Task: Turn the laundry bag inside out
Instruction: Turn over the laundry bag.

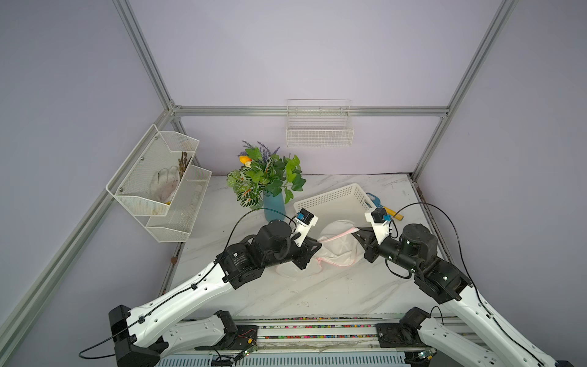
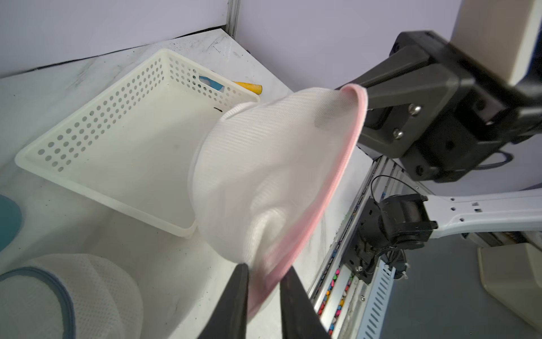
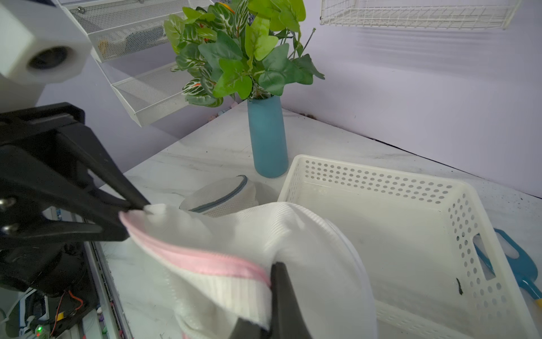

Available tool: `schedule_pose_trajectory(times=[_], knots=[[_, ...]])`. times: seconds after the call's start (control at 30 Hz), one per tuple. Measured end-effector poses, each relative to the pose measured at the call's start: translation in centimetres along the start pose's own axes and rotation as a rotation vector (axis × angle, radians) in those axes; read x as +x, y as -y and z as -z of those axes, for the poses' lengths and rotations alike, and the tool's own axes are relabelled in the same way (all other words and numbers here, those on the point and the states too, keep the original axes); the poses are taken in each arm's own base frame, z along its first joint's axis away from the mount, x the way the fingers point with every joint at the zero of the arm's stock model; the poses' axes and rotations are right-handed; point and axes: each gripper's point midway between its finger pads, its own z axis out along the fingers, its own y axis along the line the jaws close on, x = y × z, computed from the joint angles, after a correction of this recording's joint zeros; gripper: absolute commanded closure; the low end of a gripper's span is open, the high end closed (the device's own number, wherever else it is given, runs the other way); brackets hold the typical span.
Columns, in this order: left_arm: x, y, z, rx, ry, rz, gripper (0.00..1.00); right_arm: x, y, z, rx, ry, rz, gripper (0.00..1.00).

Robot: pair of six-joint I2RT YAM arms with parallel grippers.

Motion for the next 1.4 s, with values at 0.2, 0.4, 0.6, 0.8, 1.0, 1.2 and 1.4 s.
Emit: schedule_pose_trajectory(times=[0.2,0.4,0.6,0.8,1.0,1.2,1.4], knots=[[0.5,-0.5,-2.0,-0.019,-0.027,0.059,0.32,0.3,-1.0,0.0,-0.055,-0.069,0.002,1.00],[0.4,0.0,-2.5,-0.006,-0.019,0.062,0.10,0.2,-1.5,0.3,-0.082,-0.105,0.006,1.00],[0.0,2.9,-3.1,0.081,-0.011,-0.020,0.00,-0.3,-1.8,0.4,-0.095,-0.110,0.002,1.00],[-0.5,2.7,-3.9,0.002,0.023,-0.112,0.00,-0.9,-2.5,0.6,-0.132,-0.106,-0.014,1.00],[-1.8,-0.2,-4.5,-0.184,0.053,-0.151,0.00,-1.4,-3.0,0.9,-0.159,-0.099,-0.031,1.00],[-2.1,0.7,-5.0,-0.133,0.071,-0.164,0.00,-1.4,-2.8,0.8,-0.144,-0.100,-0.066,1.00],[-1.4,2.0,-5.3,-0.040,0.087,-0.152,0.00,-1.3,-2.1,0.1,-0.110,-0.108,-0.113,1.00]])
